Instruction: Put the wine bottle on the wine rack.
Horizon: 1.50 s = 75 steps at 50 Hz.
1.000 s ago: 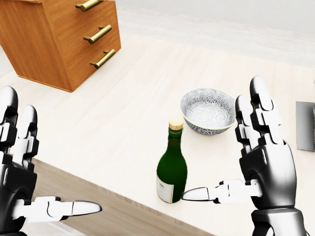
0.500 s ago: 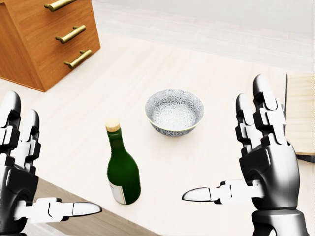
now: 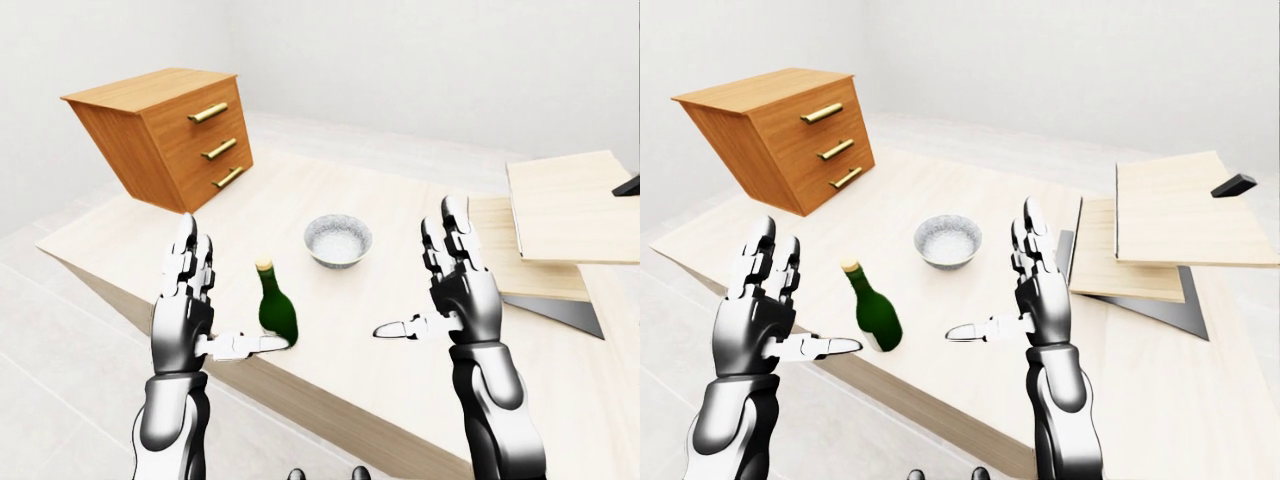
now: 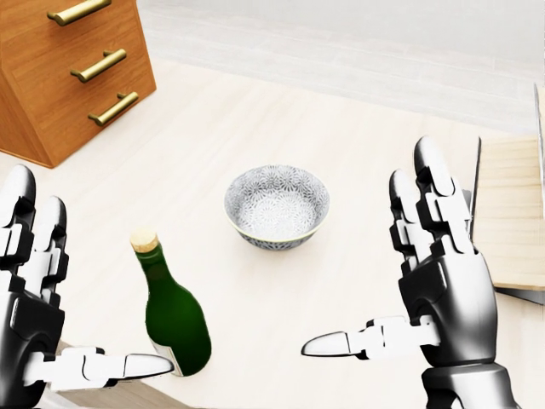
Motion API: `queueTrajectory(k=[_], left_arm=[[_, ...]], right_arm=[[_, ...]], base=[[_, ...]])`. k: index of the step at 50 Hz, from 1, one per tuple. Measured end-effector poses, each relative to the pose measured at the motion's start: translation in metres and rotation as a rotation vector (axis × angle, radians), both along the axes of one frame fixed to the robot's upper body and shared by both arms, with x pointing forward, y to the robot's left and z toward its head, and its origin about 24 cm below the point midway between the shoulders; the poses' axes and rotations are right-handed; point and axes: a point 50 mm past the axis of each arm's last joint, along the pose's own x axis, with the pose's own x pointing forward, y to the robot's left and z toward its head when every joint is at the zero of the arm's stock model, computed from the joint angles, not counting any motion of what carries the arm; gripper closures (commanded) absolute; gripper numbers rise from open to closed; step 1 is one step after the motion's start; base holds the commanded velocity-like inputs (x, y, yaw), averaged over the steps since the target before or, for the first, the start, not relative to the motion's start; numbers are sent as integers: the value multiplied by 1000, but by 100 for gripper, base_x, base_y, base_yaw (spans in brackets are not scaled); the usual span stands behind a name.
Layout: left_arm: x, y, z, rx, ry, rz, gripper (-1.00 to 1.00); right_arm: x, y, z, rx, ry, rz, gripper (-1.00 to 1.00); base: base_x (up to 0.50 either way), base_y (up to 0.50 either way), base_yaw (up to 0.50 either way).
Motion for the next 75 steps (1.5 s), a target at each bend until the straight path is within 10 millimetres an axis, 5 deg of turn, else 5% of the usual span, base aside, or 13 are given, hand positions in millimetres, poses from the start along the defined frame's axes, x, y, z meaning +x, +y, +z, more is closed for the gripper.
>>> queueTrajectory(k=[51,75], left_arm=[[1,2,-6,-2,28,6,-100],[-3,34,-6,-17,25,91,-100]], right_arm=[[6,3,-5,-45,24,-18,-100],[29,22,-8,-70,37,33,-100]], base=[[5,3,0],[0,0,0]])
